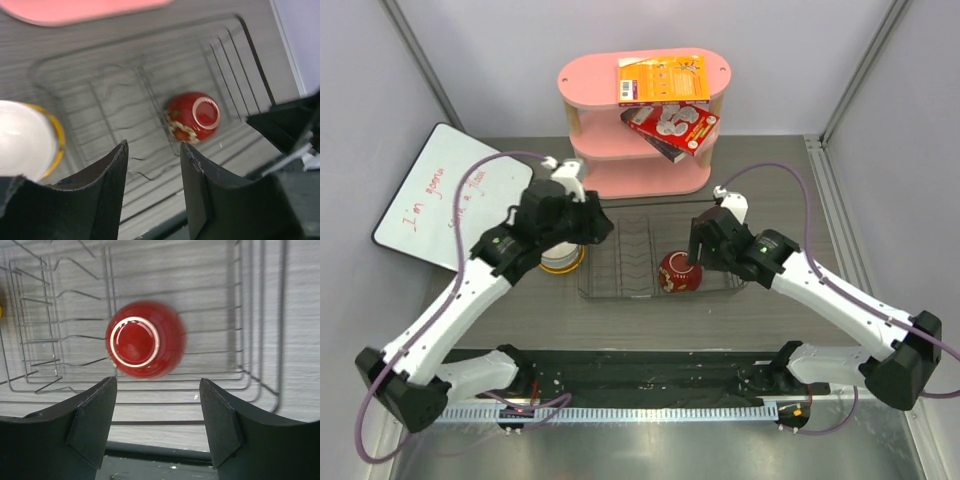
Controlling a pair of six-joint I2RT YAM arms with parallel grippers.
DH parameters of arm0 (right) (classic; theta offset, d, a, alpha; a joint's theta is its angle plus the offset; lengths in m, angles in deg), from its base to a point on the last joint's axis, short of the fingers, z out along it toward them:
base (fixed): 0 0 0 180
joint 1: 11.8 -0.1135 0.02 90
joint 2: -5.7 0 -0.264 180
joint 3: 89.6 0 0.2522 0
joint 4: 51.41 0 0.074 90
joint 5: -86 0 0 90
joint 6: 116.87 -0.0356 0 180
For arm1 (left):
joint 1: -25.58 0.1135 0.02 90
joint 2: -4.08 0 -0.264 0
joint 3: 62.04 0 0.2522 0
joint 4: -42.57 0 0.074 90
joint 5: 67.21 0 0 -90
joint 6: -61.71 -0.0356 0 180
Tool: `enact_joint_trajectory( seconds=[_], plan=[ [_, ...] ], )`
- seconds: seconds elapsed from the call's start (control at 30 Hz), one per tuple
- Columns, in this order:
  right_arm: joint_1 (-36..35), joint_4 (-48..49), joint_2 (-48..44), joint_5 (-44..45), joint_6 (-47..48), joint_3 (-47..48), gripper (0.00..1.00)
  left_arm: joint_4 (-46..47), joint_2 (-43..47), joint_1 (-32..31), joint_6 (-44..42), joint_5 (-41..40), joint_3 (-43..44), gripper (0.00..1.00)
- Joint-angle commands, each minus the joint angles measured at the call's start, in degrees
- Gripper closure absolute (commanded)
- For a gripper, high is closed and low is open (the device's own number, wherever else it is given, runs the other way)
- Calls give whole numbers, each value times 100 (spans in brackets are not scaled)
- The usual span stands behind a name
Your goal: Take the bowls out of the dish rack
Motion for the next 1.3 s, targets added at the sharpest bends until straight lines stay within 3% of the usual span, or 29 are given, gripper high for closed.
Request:
enact_joint_trajectory(
  seconds=[0.0,0.13,0.23,0.43,0.6,0.77,0.93,1.0,1.03,1.07,1.27],
  plan=[
    [-29,376,456,-310,-475,78,27,317,-981,-717,58,102,281,52],
    [-73,185,800,164,-712,235,27,536,-1406,-1359,13,23,432,38],
    [-73,367,513,33,-976,-9,26,668,-1590,-1535,-57,58,528,32],
    [-3,157,598,402,-967,-230,26,1133,-1995,-1685,92,594,494,32],
    [15,165,941,595,-1275,-527,26,1740,-2154,-2168,303,384,99,32],
    [32,464,1214,640,-1363,-731,37,1978,-2251,-2248,453,401,-33,33],
    [93,754,1521,403,-1152,-696,38,1996,-1970,-2248,435,59,-314,34],
    [268,746,1653,254,-1099,-661,47,2013,-1856,-2248,435,32,-394,33],
    [322,685,1749,166,-1143,-652,59,2039,-1829,-2248,453,-160,-446,33],
    [375,667,1759,148,-1230,-660,81,2040,-1811,-2248,470,-170,-464,33],
    [998,684,1145,-46,-1486,-1055,87,1978,-1829,-2248,462,-267,-455,34]
  ],
)
